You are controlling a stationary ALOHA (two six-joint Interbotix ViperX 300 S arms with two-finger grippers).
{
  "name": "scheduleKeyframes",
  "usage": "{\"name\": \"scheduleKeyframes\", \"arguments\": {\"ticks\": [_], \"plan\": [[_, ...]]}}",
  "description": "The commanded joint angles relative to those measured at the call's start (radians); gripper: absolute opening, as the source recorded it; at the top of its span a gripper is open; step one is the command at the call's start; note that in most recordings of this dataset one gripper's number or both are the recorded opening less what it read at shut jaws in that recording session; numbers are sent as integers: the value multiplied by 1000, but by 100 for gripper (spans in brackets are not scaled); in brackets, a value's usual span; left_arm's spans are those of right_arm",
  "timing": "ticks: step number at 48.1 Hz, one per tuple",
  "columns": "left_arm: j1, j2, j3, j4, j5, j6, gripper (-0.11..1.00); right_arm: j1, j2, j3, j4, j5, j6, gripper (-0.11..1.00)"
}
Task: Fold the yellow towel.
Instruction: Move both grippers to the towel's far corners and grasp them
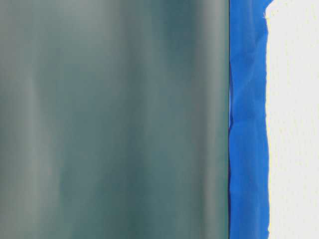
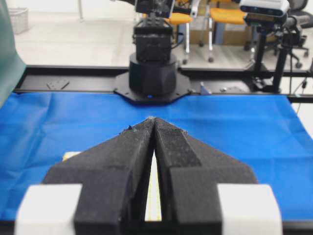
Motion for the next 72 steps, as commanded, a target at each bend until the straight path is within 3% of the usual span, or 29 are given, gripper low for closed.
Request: {"name": "scheduleKeyframes", "arguments": {"ticks": [1, 8, 15, 22, 30, 34, 42, 46, 52, 62, 72], "plan": [[8, 9, -20, -37, 31, 11, 0, -17, 17, -29, 2, 0, 12, 0], [51, 14, -20, -35, 44, 15, 0, -95, 58, -46, 25, 63, 15, 0], [143, 54, -15, -35, 49, 51, 0, -207, 114, -46, 48, 94, 15, 0], [238, 166, -14, -35, 43, 66, 0, -339, 227, -43, 66, 109, 17, 0], [328, 322, -18, -35, 34, 66, 3, -439, 402, -72, 69, 126, 17, 3], [364, 410, -20, -37, 3, 66, 20, -472, 489, -91, 69, 127, 17, 23], [394, 575, -26, -35, -67, 67, 70, -511, 653, -129, 69, 120, 17, 73], [422, 646, -25, -35, -104, 67, 87, -526, 730, -144, 69, 112, 15, 70], [451, 769, -26, -35, -170, 67, 81, -540, 838, -160, 69, 94, 17, 62], [459, 936, -37, -37, -258, 69, 80, -538, 939, -169, 77, 43, 20, 62], [474, 1020, -41, -40, -282, 67, 72, -535, 965, -166, 91, 44, 20, 61]]}}
